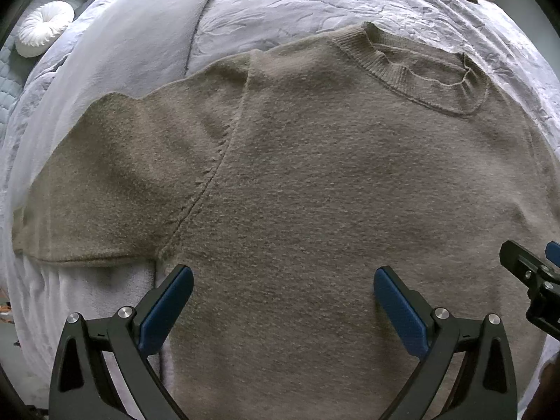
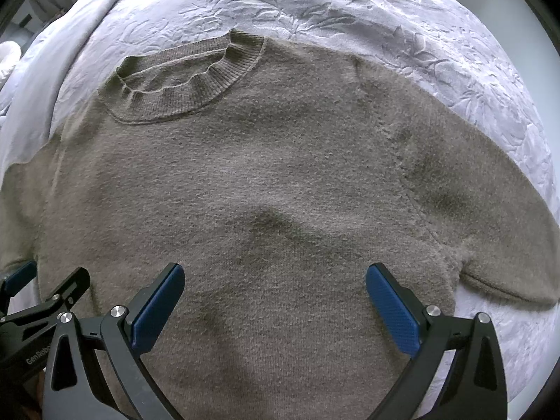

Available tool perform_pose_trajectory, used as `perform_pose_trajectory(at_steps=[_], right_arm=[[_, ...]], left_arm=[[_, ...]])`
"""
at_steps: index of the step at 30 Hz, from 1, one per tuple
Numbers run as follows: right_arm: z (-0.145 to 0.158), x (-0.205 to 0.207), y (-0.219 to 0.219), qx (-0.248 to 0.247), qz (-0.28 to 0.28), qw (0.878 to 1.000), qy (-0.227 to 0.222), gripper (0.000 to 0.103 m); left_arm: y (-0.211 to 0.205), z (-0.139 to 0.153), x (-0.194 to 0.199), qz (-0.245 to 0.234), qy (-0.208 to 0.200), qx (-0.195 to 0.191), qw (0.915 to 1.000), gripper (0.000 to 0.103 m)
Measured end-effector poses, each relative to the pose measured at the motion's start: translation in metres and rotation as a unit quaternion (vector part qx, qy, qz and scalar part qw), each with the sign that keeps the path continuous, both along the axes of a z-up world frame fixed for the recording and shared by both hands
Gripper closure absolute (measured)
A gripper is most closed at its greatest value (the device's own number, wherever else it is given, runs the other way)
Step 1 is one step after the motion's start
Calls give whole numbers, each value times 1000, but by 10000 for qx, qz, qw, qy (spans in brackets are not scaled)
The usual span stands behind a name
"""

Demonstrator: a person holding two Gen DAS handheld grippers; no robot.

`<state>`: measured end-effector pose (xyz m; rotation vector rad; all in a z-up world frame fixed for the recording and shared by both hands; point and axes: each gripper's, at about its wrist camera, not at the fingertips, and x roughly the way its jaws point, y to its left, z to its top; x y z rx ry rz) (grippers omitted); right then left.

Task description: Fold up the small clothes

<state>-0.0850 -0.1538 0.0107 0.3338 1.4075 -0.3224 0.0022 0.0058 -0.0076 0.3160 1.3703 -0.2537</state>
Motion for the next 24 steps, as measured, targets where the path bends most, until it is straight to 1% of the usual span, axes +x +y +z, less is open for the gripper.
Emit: perform_pose_trajectory(at_steps=[13,24], right_arm=[[-1,2,-1,-10,9,10000,17,0],[-1,3,0,-29,29,10000,28,0]], left_arm=[[6,0,5,-12,24,27,10000,0],[1,2,4,-3,29,21,10000,0]])
